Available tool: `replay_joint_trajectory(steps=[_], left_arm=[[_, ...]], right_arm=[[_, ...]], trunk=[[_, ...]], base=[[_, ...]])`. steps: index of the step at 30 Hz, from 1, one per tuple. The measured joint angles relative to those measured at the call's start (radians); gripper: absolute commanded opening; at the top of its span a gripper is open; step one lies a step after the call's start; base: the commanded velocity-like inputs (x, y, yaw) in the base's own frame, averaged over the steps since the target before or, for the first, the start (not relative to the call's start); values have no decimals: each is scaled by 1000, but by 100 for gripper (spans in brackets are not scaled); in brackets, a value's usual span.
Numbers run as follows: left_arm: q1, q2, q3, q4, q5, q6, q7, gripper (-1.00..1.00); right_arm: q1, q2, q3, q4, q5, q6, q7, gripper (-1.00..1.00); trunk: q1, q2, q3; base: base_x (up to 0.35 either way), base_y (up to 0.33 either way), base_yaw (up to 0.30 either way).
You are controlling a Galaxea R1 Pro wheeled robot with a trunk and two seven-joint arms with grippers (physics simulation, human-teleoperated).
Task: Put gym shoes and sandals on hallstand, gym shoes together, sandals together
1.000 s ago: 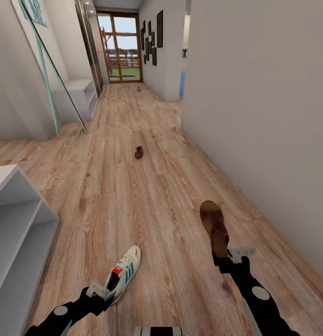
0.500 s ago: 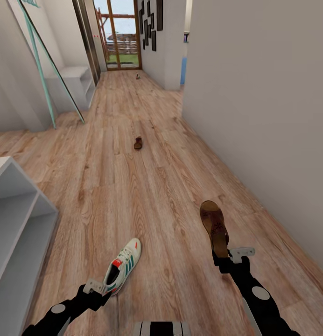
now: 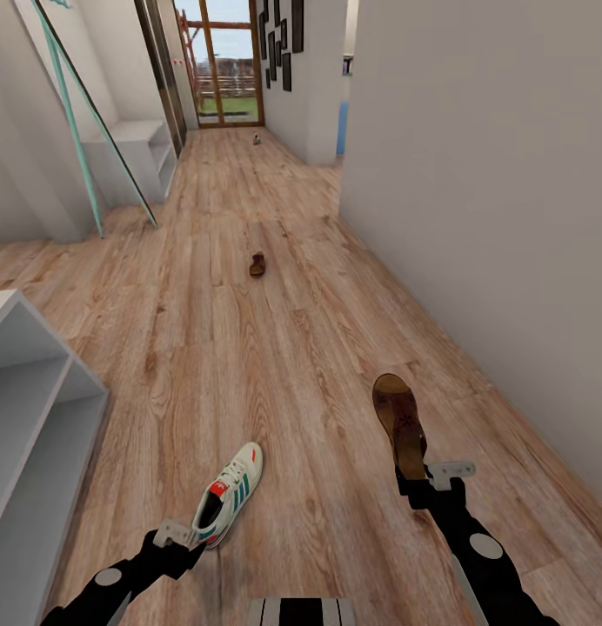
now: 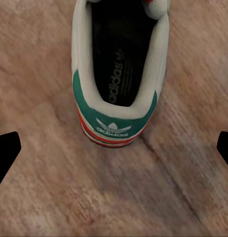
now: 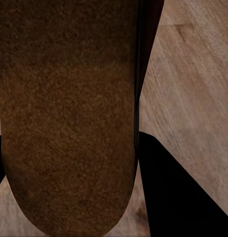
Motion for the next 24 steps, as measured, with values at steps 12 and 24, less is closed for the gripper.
replay_joint_trajectory(steps=[12,24], left_arm=[[2,-3,1,-2,0,-2,3,100],[3,-9,2,1,-1,-6,2,100]], right_arm=[[0,0,-1,0,0,0,0,-100],[0,0,-1,0,0,0,0,-100]], trunk=[[0,0,0],[0,0,0]], base=[[136,20,0],[55,1,0]])
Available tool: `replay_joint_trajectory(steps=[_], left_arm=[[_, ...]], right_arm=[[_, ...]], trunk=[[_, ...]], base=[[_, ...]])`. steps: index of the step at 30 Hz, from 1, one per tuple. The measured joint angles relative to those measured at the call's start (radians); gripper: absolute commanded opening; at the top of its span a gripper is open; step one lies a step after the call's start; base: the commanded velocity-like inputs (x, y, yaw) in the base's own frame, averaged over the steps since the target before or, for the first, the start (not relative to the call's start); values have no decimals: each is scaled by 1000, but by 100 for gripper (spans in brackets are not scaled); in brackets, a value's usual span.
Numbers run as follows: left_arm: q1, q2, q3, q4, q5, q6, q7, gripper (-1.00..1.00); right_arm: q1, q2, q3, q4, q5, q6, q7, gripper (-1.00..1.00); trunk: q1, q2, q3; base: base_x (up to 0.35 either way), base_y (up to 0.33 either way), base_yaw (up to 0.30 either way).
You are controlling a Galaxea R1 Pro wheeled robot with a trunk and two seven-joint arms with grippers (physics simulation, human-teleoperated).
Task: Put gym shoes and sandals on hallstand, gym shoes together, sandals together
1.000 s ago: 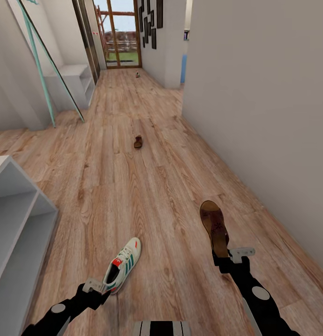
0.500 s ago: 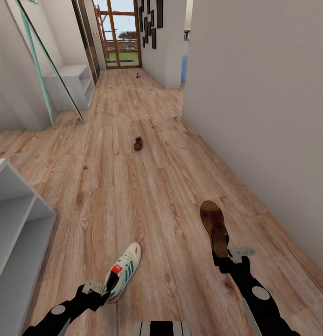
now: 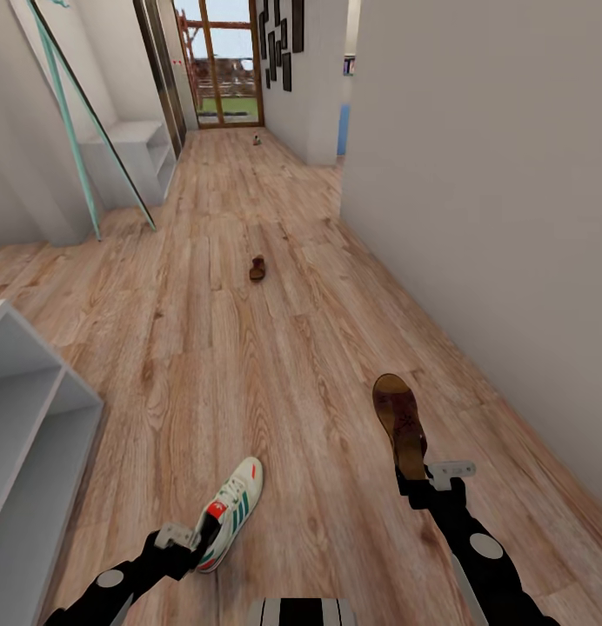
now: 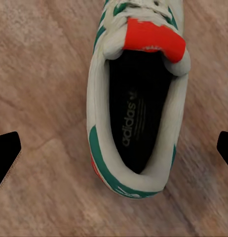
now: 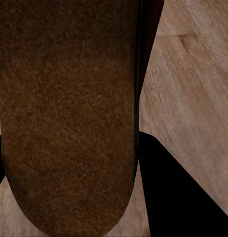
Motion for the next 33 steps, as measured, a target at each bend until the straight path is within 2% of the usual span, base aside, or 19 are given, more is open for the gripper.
replay_joint_trajectory(steps=[17,23,33], left_arm=[[1,-5,-10,-4,-6,-1,-1,100],[1,-5,-6,-4,-5,-1,-1,100],[1,-5,-4,-4,-5,-1,-1,100]], right_arm=[[0,1,0,-3,0,2,0,-100],[0,1,0,-17,0,2,0,-100],[0,2,0,-27,-1,4,0,-100]], trunk=[[0,0,0],[0,0,0],[5,-2,-39]], base=[[17,0,-1],[0,0,-149],[0,0,-26]])
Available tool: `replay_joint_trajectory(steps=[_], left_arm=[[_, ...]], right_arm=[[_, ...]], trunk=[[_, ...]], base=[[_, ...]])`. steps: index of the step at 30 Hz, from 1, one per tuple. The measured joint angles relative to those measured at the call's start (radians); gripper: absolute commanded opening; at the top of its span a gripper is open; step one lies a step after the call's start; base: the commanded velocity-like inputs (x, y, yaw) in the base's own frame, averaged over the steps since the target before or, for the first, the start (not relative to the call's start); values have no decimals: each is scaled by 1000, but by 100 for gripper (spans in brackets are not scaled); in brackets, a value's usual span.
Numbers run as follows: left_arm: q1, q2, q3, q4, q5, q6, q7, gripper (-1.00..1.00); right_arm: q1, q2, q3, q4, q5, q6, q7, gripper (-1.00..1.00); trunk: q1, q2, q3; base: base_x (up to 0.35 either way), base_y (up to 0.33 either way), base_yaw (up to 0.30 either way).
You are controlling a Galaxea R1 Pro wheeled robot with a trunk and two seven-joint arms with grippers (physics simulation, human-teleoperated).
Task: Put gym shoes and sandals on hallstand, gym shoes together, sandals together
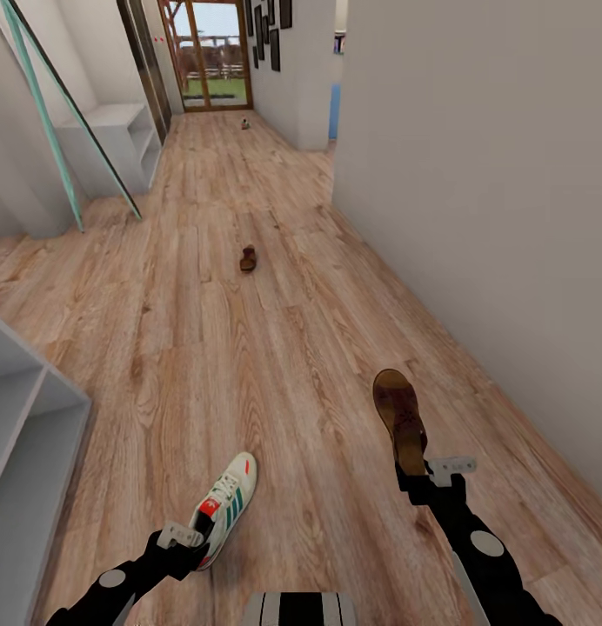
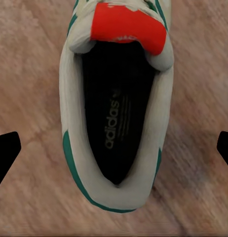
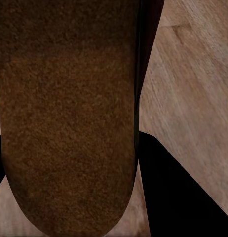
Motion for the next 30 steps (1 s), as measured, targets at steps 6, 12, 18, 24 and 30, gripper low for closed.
replay_joint_trajectory(steps=[6,12,18,24,30], left_arm=[[0,0,0,0,0,0,0,100],[0,-1,-1,0,-1,0,0,100],[0,-2,0,0,0,0,0,100],[0,-1,0,-1,0,0,0,100],[0,2,1,-2,1,-1,0,100]], right_arm=[[0,0,0,0,0,0,0,-100],[0,0,0,0,0,0,0,-100],[0,0,-1,-2,0,0,0,-100],[0,0,-2,-2,0,0,-1,-100],[0,0,-2,-2,0,0,-1,-100]], trunk=[[0,0,-5],[3,-1,-31],[5,-3,-60],[8,-4,-88],[8,-4,-97]], base=[[0,0,-1],[0,0,0],[0,0,0],[0,0,0],[0,0,0]])
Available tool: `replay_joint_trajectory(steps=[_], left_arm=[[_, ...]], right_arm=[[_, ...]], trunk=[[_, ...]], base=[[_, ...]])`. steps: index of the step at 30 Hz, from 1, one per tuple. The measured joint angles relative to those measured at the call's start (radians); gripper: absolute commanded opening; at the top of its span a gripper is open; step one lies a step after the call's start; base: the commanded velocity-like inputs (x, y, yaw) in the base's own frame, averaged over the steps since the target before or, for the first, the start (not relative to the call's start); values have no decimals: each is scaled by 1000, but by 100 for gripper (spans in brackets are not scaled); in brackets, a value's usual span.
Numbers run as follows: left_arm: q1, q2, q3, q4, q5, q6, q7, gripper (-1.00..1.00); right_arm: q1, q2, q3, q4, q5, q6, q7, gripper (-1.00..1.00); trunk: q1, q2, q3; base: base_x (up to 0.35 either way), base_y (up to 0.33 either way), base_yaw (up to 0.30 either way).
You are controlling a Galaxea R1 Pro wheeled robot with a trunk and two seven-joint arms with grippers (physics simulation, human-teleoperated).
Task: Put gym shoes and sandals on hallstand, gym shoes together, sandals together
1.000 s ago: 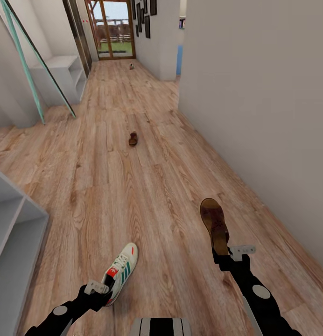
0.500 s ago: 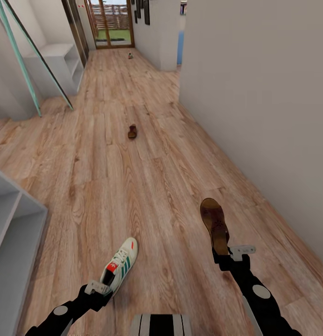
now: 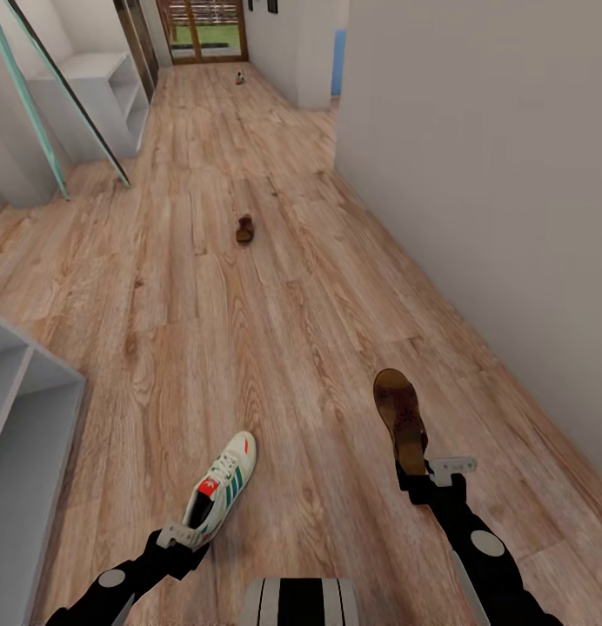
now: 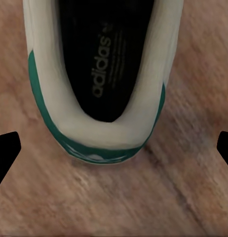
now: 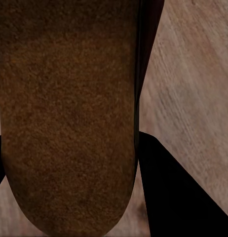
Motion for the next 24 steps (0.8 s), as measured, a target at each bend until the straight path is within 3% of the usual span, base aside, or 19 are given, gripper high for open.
replay_joint_trajectory(steps=[9,24], left_arm=[[-1,4,1,0,2,0,0,100],[1,6,1,1,2,-1,0,100]], right_arm=[[0,0,1,0,1,0,0,-100],[0,0,1,0,-1,0,0,-100]], trunk=[[3,-1,-27],[2,-1,-27]], base=[[0,0,0],[23,0,0]])
